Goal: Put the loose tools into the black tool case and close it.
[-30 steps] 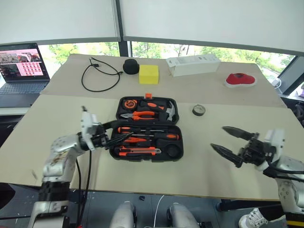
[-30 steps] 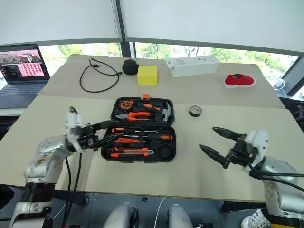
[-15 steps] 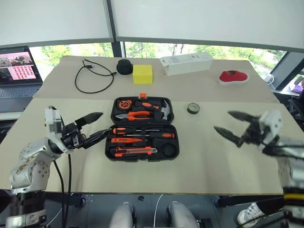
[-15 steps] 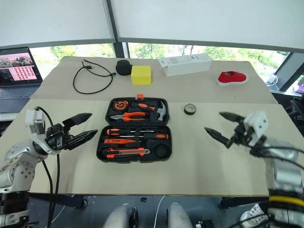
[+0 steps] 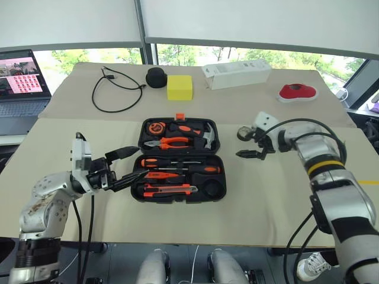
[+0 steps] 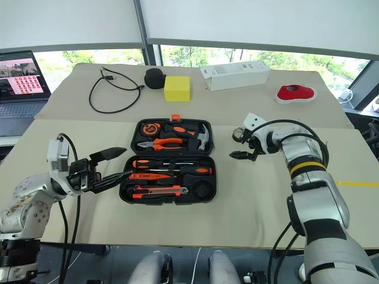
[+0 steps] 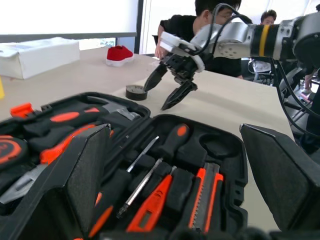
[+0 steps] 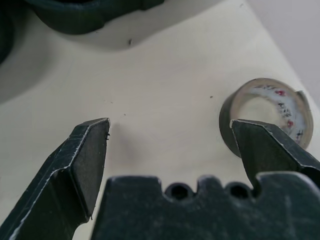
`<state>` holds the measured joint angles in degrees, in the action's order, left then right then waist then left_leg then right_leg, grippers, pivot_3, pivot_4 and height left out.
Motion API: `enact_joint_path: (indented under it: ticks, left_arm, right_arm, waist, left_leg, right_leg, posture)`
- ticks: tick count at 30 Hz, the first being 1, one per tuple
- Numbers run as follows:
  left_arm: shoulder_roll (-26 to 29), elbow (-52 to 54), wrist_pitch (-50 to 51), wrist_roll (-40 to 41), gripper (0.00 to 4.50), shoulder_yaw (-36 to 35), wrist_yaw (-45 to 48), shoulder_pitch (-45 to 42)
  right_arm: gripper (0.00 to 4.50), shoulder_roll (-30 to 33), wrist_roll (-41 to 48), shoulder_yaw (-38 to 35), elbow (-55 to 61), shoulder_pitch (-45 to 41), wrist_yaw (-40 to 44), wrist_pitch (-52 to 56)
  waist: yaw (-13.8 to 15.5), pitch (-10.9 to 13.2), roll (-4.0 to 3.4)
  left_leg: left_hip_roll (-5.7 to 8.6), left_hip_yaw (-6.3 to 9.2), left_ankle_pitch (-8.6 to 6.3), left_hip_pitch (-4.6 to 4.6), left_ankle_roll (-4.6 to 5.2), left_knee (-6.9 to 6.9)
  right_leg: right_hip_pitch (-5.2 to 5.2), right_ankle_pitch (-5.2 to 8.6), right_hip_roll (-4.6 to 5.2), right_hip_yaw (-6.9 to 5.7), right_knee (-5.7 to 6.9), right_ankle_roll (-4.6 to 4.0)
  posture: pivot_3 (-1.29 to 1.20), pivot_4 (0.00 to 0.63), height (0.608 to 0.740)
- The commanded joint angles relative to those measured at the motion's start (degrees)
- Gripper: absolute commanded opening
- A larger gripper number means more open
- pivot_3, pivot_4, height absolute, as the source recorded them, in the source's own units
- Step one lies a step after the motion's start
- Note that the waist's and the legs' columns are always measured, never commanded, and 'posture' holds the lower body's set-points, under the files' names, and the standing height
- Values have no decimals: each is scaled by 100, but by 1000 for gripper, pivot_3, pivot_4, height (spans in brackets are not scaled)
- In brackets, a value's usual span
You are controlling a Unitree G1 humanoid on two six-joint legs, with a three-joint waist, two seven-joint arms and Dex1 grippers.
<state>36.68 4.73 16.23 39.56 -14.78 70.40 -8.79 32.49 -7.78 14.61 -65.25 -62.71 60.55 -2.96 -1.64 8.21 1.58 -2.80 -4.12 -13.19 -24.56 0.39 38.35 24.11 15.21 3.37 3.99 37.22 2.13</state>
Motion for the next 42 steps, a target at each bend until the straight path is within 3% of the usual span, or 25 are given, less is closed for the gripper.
enact_joint_path:
  ticks: [1, 11, 17, 22, 25, 32, 36, 42]
  left_arm:
    - [22, 307, -115, 44, 4500, -126, -71, 73]
    - [103, 426, -80, 44, 4500, -91, -61, 228]
    - [92, 363, -85, -9, 4500, 0, -31, 132]
    - [52, 403, -102, -30, 4500, 40, -54, 173]
    - [40, 398, -135, -51, 4500, 25, -62, 234]
    - [41, 439, -153, -57, 4500, -34, -108, 326]
    - [45, 364, -173, -71, 4500, -32, -91, 285]
    - [-17, 252, -237, -107, 4500, 48, -85, 180]
  right_arm:
    - [3425, -90, -197, -16, -373, -233, -221, -433]
    - [75, -352, -422, -114, -811, -480, -628, -553]
    - [75, -348, -487, -164, -839, -499, -897, -698]
    - [75, -245, -85, -538, -724, -552, -49, -204]
    - [764, -125, 36, -660, -525, -560, 486, 108]
    - [3055, 58, 211, -746, 194, -494, 1144, 239]
    - [4466, 112, 98, -758, 125, -762, 1033, 43]
    - [4466, -128, -213, -581, -488, -1058, 432, -87]
  waist:
    - [-1, 0, 0]
    - [-61, 0, 0]
    - [-73, 0, 0]
    - [-77, 0, 0]
    - [-76, 0, -1]
    - [-83, 1, -2]
    - [-82, 1, -2]
    - [-90, 1, -3]
  left_leg:
    - [0, -3, 1, 0, -1, 0]
    - [1, -13, 5, 13, -8, 1]
    - [1, -16, 8, 18, -10, 1]
    - [0, -15, 8, 18, -10, 1]
    - [0, -15, 8, 19, -10, 1]
    - [-1, -15, 8, 21, -10, 1]
    - [-1, -16, 8, 21, -10, 1]
    - [-1, -21, 8, 25, -10, 2]
  right_leg:
    - [-1, 0, -1, -3, 1, 0]
    - [-2, -1, -2, 0, 30, -3]
    - [-2, -1, -2, 0, 37, -3]
    - [-2, -1, -4, 1, 37, -3]
    - [-3, -1, -4, 1, 38, -3]
    - [-1, -1, -5, 1, 41, -3]
    - [-1, -1, -4, 1, 41, -3]
    - [-1, 0, -5, 2, 43, -5]
  posture:
    - [0, 150, 740]
    - [0, 150, 740]
    - [0, 150, 740]
    - [0, 150, 740]
    - [0, 150, 740]
    - [0, 150, 740]
    - [0, 150, 740]
    - [0, 150, 740]
